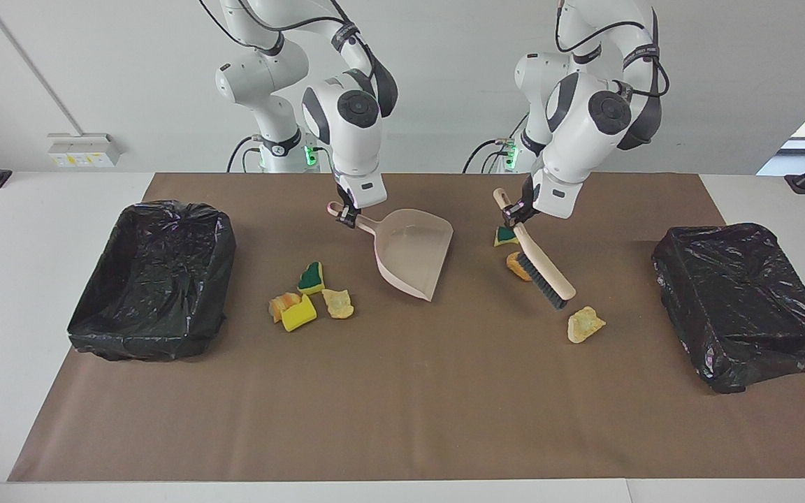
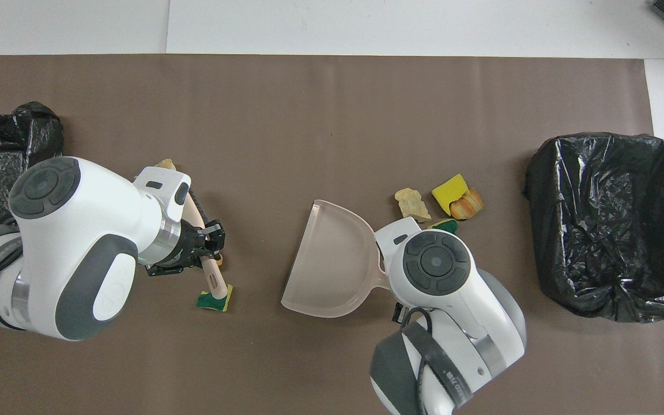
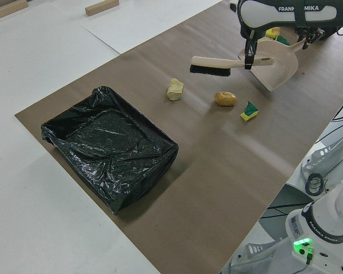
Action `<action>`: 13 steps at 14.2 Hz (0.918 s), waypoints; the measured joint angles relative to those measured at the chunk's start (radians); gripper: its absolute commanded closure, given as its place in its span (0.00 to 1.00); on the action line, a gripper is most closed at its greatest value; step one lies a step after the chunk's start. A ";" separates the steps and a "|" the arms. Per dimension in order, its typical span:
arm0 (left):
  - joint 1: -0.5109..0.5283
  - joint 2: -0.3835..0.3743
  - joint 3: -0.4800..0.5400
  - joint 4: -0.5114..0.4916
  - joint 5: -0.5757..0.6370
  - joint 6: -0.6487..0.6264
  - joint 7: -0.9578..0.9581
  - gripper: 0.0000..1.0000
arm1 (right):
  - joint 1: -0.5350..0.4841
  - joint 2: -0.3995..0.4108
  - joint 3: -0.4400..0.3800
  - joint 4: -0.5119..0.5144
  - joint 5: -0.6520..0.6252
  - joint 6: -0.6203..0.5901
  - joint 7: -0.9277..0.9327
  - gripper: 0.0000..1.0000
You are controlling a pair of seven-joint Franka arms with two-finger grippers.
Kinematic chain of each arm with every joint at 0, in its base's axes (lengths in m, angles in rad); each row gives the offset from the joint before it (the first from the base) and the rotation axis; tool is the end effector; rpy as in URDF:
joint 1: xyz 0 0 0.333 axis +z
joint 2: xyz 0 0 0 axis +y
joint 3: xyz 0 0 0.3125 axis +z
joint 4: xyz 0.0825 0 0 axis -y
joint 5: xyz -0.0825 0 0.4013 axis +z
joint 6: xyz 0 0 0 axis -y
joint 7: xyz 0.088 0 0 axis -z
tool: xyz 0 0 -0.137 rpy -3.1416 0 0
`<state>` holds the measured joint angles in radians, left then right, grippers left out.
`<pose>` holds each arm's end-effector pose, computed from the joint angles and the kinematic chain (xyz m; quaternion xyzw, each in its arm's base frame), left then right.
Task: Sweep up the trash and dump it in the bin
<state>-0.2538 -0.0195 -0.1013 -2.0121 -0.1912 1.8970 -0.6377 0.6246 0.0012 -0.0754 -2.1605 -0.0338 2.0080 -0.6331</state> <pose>0.5104 -0.2100 0.4148 0.9796 0.1746 -0.0837 0.0546 0.4520 0.2732 0.3415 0.8231 0.5625 -0.0773 0.0115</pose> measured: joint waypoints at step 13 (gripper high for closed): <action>0.281 0.363 0.019 0.328 0.313 0.069 1.210 1.00 | 0.020 0.040 0.000 -0.006 -0.069 0.038 -0.079 1.00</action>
<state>0.0272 0.3433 -0.0821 -1.6841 0.1213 1.9662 0.5723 0.6442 0.0409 -0.0750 -2.1666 -0.1027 2.0462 -0.7119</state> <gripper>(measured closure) 0.740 0.683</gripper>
